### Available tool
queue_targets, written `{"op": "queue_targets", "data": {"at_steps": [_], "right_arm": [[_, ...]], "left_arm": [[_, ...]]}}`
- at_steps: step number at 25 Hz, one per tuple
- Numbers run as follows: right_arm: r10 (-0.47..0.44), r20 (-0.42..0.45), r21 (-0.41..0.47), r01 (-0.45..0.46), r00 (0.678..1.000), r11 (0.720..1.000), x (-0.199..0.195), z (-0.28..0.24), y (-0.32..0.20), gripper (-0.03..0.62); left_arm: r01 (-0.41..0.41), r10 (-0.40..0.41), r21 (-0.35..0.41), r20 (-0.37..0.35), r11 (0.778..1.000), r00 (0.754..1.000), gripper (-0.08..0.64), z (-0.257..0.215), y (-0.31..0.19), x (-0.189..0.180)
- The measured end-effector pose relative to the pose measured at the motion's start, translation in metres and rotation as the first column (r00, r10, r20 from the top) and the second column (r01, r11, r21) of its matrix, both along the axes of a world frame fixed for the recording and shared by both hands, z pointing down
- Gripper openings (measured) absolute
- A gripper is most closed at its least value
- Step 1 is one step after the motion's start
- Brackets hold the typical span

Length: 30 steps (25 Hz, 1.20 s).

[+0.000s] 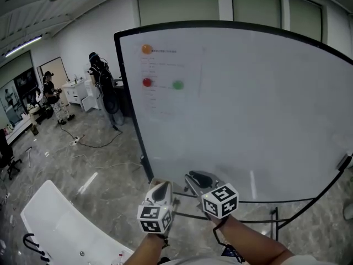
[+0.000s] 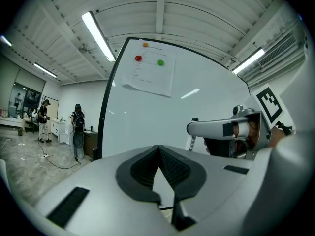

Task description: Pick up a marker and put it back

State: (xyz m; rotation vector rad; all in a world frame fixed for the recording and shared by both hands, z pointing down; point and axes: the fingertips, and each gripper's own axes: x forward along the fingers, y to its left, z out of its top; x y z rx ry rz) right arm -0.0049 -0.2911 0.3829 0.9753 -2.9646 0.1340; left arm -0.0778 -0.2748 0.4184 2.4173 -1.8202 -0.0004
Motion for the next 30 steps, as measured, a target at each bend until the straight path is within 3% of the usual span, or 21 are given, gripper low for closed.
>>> {"op": "queue_targets", "data": {"at_steps": [12,30], "right_arm": [[-0.007,0.023,-0.007,0.007,1.000,1.000,0.016,-0.007,0.017,0.074],[-0.025,0.038,-0.043,0.026,0.999,0.999,0.000,0.004,0.007,0.074]], "left_arm": [[-0.014,0.013,0.033,0.010,0.999,1.000,0.004,-0.014,0.017,0.019],[0.009,-0.009,0.009,-0.018,1.000,1.000,0.003,-0.003,0.014,-0.001]]}}
